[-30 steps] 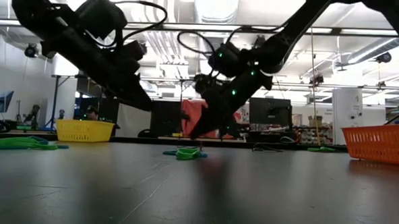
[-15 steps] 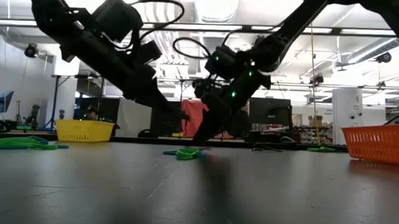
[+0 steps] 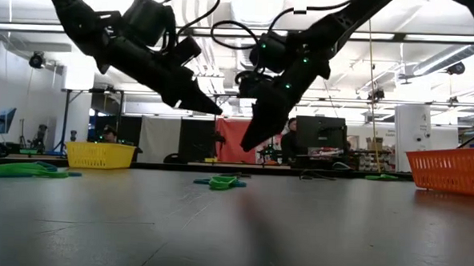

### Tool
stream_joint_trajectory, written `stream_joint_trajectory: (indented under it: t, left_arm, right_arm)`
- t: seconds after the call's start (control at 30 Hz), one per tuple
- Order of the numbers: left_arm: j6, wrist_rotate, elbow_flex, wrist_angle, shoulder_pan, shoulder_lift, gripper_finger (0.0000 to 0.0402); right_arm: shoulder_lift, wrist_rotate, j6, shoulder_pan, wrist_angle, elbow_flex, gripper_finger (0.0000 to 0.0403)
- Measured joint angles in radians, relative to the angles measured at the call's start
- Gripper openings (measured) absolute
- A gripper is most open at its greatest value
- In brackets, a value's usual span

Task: Sort rubber bands into baskets
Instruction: Put the purple rubber band into the yellow bin

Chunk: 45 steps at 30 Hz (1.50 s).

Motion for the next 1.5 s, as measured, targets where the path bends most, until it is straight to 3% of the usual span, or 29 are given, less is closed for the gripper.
stream_joint_trajectory:
  t: [0.17,0.37,0.47,0.87,1.33,1.5]
  left_arm:
    - [-0.014,0.005,-0.008,0.004,0.0,0.019,0.0196]
    - [0.009,0.037,0.006,0.04,0.054,0.148,0.0186]
    - [-0.001,0.112,0.035,0.118,0.094,0.24,0.0176]
    - [-0.019,0.139,0.178,0.155,0.118,0.455,0.0145]
    - [-0.114,0.142,0.185,0.127,0.124,0.52,0.0123]
    - [-0.164,0.137,0.174,0.099,0.125,0.519,0.0067]
  right_arm:
    - [-0.007,0.027,-0.073,0.005,-0.083,0.0,0.0216]
    - [-0.089,0.127,-0.059,0.036,-0.166,0.003,0.0214]
    - [-0.161,0.17,-0.051,0.08,-0.168,-0.012,0.0214]
    - [-0.329,0.245,0.0,0.196,-0.129,-0.051,0.0214]
    - [-0.329,0.262,0.068,0.195,-0.111,-0.119,0.0214]
    - [-0.329,0.261,0.062,0.194,-0.107,-0.121,0.0215]
